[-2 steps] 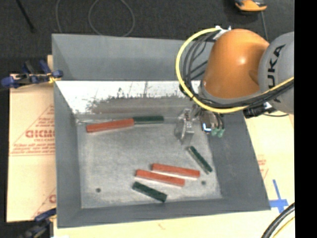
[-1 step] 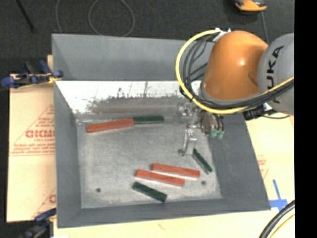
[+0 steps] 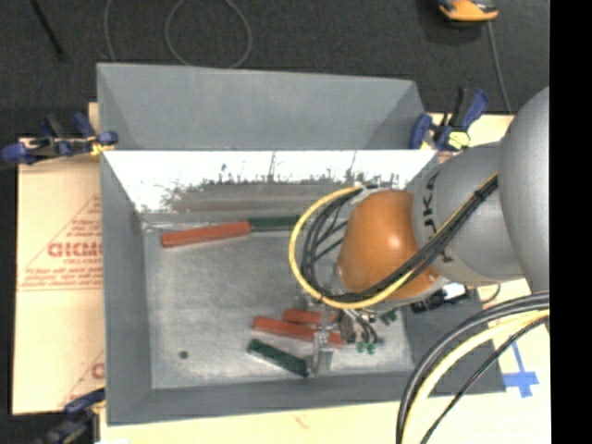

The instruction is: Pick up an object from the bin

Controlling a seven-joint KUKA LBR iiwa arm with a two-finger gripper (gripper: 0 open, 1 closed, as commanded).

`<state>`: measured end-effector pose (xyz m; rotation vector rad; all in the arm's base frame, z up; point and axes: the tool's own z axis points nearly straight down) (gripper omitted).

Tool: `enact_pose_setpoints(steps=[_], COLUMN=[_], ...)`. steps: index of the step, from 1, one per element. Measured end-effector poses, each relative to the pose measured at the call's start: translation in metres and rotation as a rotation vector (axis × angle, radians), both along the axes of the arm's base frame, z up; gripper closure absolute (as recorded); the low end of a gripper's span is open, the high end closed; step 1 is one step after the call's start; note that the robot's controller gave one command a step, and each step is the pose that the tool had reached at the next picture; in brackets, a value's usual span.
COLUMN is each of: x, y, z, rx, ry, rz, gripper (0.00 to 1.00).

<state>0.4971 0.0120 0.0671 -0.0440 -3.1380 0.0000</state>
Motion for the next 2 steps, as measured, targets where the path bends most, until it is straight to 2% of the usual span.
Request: enact_pose_setpoints(steps=[1,2], x=[0.004,0.011], y=[0.0,0.016], z=[0.005,0.144], rx=[0.0,0.001], ry=[-0.011,-0.014], rz=[-0.005,-0.044], gripper=[1.0,1.0])
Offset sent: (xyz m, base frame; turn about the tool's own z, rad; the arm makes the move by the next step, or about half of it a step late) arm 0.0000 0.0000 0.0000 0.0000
